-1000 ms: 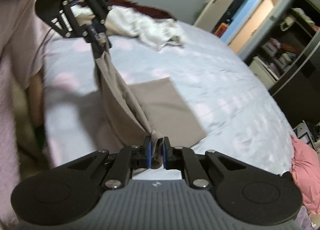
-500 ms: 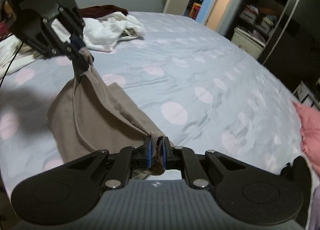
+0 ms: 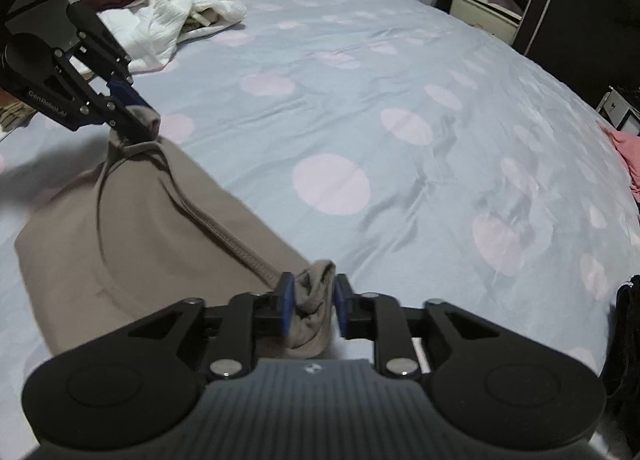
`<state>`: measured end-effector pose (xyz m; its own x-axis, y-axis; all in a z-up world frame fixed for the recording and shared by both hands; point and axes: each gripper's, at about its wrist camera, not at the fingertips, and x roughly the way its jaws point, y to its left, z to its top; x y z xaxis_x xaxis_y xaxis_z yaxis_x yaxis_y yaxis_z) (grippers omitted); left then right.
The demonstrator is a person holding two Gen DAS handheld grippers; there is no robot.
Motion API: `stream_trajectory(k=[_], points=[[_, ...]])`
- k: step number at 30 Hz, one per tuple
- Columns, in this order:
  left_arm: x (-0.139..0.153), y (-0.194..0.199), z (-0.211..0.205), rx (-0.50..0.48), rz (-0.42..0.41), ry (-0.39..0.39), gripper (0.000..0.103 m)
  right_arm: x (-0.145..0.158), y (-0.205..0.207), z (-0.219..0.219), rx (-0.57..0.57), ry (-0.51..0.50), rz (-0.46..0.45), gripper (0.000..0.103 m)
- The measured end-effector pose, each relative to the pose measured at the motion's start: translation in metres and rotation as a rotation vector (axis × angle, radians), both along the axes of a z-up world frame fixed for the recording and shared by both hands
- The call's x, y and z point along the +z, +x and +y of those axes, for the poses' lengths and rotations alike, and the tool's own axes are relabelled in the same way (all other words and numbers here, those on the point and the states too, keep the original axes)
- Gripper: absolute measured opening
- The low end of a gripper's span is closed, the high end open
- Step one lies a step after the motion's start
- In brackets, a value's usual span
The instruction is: Fold clothes
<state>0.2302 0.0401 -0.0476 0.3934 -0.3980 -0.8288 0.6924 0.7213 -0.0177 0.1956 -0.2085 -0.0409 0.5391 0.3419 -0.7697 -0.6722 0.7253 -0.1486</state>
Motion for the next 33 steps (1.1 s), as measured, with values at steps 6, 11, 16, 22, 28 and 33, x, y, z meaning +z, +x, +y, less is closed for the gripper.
stream_trajectory(k=[6,11,16,22,28,33], points=[[0.002,0.016,0.010,0.112,-0.041,-0.012,0.021,0.011,0.011,-0.001,-0.102,0.019,-0.064,0.037],[0.027,0.019,0.023,0.217,-0.141,-0.072,0.021,0.034,0.000,-0.008,-0.097,0.122,-0.085,0.035],[0.042,0.001,0.011,0.099,-0.138,-0.104,0.021,0.035,-0.016,0.004,-0.001,0.146,0.013,0.010],[0.019,-0.025,-0.024,-0.042,-0.034,-0.034,0.016,0.005,-0.018,0.015,-0.005,0.071,0.121,0.011],[-0.014,-0.015,-0.033,0.012,0.004,0.018,0.016,-0.008,0.002,0.011,-0.109,0.095,0.155,0.010],[-0.022,-0.007,-0.037,0.037,-0.015,0.010,0.016,-0.011,0.012,0.016,-0.139,0.110,0.115,0.010]])
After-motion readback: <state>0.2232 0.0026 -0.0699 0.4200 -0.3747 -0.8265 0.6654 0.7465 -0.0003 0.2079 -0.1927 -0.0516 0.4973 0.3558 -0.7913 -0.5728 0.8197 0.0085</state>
